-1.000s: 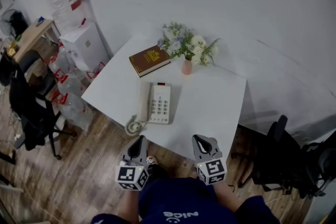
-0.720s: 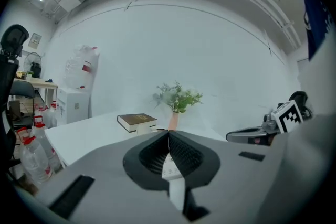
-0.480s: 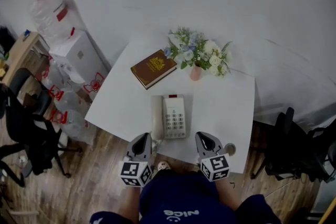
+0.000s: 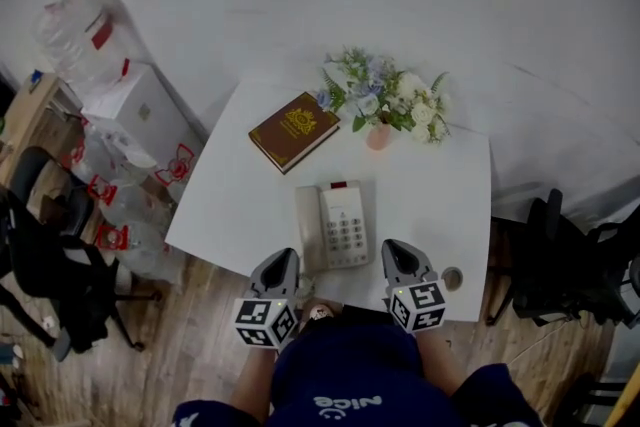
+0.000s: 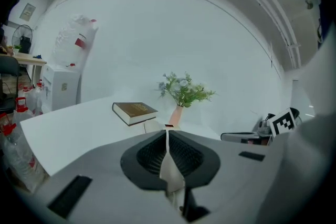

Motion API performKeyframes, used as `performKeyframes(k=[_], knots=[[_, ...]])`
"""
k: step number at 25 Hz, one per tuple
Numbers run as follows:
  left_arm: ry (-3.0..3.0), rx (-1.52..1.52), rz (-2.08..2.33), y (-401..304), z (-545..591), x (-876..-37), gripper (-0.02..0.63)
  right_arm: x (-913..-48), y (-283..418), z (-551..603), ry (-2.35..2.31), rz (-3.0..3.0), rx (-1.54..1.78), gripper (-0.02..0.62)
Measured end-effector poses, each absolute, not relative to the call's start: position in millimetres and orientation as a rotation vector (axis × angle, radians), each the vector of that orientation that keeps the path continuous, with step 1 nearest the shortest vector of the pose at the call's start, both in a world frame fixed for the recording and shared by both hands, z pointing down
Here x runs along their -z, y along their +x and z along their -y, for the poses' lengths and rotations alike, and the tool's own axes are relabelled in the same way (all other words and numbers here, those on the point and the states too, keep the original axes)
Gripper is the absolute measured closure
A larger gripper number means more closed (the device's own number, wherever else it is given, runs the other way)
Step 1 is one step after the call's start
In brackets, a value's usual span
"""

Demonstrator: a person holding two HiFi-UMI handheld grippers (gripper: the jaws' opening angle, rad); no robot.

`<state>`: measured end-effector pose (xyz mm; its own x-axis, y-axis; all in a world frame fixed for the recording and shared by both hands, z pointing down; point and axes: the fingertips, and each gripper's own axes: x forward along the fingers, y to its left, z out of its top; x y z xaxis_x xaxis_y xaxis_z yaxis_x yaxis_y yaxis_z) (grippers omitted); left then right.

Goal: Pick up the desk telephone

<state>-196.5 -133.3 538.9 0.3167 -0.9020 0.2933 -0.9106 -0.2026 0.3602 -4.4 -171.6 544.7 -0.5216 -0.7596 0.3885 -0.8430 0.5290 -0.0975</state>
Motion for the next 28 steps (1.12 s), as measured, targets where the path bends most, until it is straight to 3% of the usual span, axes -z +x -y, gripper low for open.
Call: performKeyframes(k=[6, 9, 13, 18, 23, 28], knots=[[2.095, -0.059, 1.538, -192, 149, -546, 0.583, -550, -2, 188, 1.325, 2.458, -0.475, 0.571], [2.072, -0.062, 1.48, -188, 156, -549, 0.452, -552, -3, 196, 1.293, 2.452, -0.513, 0.567], [2.05, -0.077, 1.452, -188, 163, -553, 0.421, -557, -9, 202, 1.194, 2.46, -0.607, 0.47], [1.941, -0.082, 1.276, -186, 177, -576, 0.308, -571, -15, 213, 1.095, 2.448, -0.763, 0.438], [1.887, -0.032, 1.211, -195, 202, -593, 0.293, -603, -24, 226, 0.982, 2.375, -1.077, 0.386], [1.785, 0.034, 1.045, -189, 215, -613, 0.263, -625, -28, 242, 0.937, 2.318, -1.25, 0.375]])
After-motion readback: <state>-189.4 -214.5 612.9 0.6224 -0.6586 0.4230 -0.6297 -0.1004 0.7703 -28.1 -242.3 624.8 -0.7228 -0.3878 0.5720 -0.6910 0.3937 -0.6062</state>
